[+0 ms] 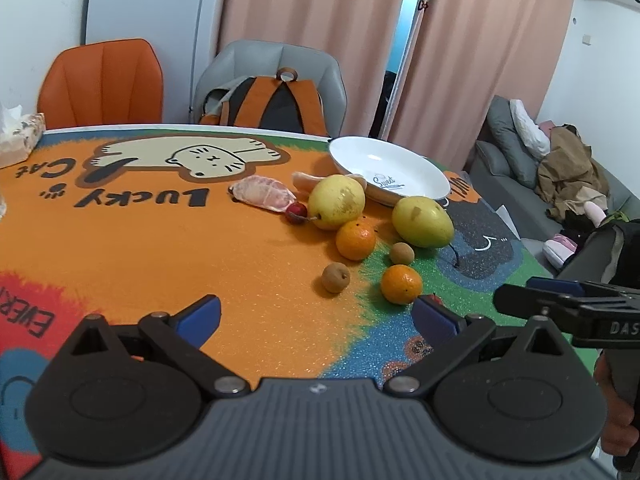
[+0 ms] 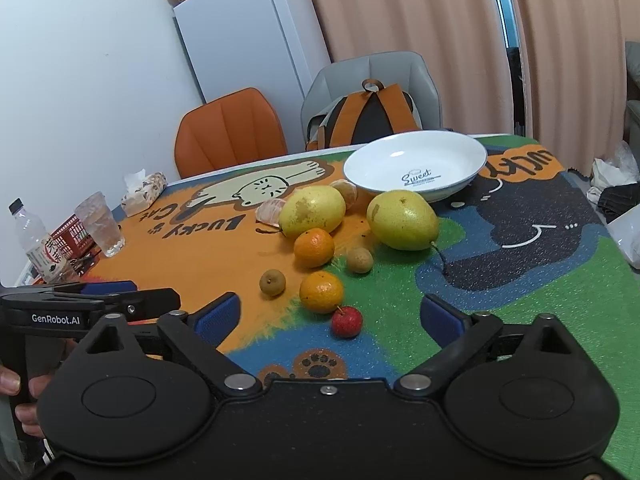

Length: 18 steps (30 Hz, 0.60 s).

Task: Organize fruits
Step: 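Grasp the red round fruit with the right tool while the left tool grasps a small brown fruit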

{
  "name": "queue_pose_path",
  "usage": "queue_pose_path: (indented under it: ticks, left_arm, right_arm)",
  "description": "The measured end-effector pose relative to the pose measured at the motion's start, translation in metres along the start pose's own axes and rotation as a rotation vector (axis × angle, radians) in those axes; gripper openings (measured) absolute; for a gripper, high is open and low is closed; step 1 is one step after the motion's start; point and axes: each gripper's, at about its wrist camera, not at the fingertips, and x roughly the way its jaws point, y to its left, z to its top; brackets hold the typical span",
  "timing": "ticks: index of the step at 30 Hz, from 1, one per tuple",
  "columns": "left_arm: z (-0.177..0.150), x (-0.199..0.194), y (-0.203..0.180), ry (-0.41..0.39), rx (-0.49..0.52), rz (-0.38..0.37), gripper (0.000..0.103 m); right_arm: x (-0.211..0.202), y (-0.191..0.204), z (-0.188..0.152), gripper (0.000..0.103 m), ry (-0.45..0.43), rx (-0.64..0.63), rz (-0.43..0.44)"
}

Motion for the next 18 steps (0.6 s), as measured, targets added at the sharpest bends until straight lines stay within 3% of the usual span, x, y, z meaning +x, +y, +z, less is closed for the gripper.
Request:
queue_pose_path:
  ticks: [10,18]
  left_arm:
    - [-0.001,0.029,-0.001,0.000,0.000,0.001,0.099]
    - [0.001,0.055,0.005,0.020,-0.034,-0.012,0.090]
  right_arm:
    - [0.031,-0.014,-0.007,0.089,0.046,0.029,0.005]
    - [0.055,-0.015,-0.009,0.073,0.087,0.024,0.049]
